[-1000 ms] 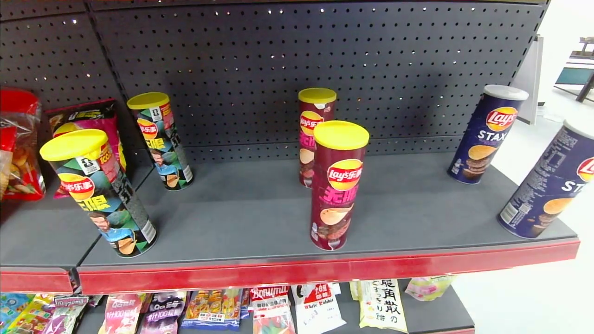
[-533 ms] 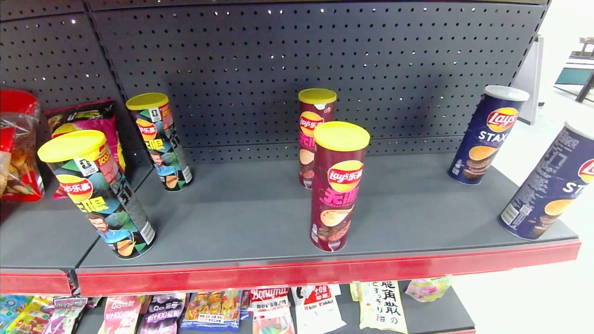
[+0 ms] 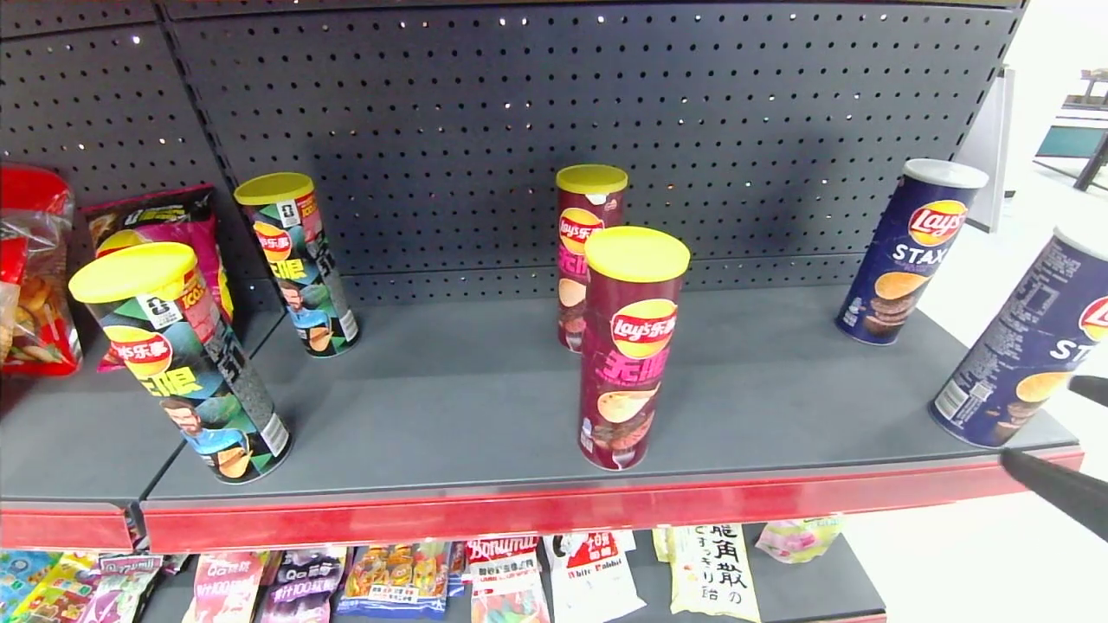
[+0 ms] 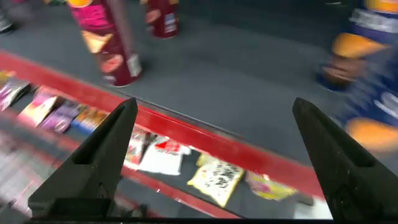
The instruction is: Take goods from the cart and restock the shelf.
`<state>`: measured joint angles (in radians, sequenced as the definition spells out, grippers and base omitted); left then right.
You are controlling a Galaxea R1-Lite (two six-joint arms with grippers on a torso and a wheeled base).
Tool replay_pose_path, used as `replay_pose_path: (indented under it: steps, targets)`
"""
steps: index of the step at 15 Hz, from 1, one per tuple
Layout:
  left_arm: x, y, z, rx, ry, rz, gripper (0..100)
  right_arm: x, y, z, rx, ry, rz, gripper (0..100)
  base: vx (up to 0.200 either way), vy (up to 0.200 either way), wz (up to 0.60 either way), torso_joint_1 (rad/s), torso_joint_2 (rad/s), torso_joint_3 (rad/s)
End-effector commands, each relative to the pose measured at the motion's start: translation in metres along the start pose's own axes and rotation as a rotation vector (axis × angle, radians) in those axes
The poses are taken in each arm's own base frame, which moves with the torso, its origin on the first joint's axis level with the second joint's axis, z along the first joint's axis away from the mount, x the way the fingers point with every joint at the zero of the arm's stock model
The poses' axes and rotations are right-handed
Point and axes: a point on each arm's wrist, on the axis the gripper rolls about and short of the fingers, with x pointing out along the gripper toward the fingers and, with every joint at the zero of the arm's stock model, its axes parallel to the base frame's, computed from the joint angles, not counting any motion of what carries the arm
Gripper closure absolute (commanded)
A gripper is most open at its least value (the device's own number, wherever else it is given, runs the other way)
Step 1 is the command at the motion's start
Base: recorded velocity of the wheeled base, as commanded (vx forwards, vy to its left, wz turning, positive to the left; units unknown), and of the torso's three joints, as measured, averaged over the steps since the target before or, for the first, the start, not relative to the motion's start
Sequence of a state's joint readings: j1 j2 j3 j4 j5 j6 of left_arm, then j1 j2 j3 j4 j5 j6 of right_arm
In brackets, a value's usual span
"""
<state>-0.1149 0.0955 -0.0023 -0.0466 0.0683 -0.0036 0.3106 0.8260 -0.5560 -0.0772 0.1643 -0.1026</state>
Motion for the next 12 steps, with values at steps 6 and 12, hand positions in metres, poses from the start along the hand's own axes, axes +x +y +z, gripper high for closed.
replay_pose_path:
  steps: [6,12]
  targets:
    - [0.000,0.000,0.000,-0.001,0.006,-0.001,0,0.127,0.027,-0.015,0.018,0.255,0.241,0,0.000,0.000,0.00,0.000,0.00,0.000]
    - [0.000,0.000,0.000,-0.001,0.006,-0.001,0,0.166,0.031,-0.037,0.025,0.307,0.227,0,0.000,0.000,0.00,0.000,0.00,0.000]
